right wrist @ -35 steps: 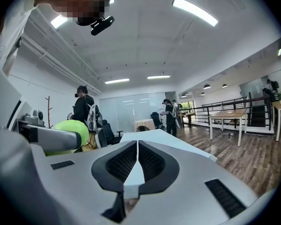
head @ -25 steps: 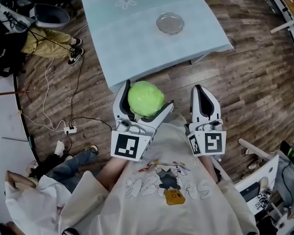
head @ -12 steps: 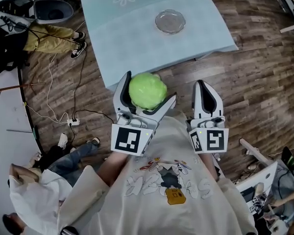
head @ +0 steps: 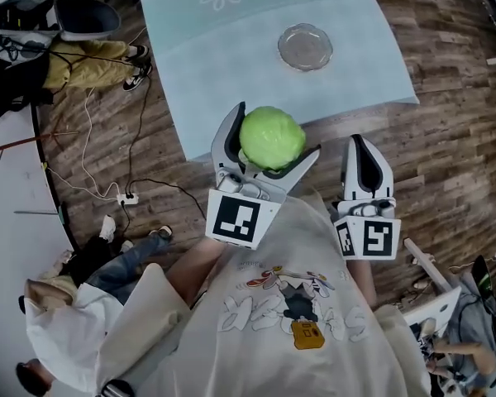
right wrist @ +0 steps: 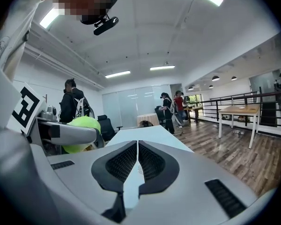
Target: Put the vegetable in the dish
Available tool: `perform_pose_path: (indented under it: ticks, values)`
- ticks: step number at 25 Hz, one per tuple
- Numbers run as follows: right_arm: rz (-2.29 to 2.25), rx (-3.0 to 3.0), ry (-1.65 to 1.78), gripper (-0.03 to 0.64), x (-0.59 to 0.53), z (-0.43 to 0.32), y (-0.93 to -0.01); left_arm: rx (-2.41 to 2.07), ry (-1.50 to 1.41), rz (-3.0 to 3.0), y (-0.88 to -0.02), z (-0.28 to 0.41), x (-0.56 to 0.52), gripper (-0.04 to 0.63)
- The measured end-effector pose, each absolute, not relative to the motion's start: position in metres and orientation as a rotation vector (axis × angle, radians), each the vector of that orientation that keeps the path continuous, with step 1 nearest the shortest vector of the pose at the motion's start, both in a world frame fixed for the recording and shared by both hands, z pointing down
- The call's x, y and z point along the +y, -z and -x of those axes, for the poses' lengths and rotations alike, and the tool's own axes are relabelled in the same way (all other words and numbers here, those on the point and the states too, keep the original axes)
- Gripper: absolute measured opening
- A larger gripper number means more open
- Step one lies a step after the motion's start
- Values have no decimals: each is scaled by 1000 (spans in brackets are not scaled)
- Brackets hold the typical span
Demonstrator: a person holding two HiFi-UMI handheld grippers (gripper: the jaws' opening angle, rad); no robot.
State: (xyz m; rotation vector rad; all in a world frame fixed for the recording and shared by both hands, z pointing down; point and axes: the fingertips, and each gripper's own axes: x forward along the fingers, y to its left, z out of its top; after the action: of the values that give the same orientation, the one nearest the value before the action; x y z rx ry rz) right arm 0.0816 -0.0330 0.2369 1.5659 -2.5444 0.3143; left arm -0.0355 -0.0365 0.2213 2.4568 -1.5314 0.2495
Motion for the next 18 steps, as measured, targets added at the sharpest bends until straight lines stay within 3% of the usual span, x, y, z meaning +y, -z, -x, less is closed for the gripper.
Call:
perform_pose_path:
  ticks: [18]
  values:
    - [-1554,-2393,-417,29,-171,-54,-316,-1338,-302,-2427,-321,37,-183,548]
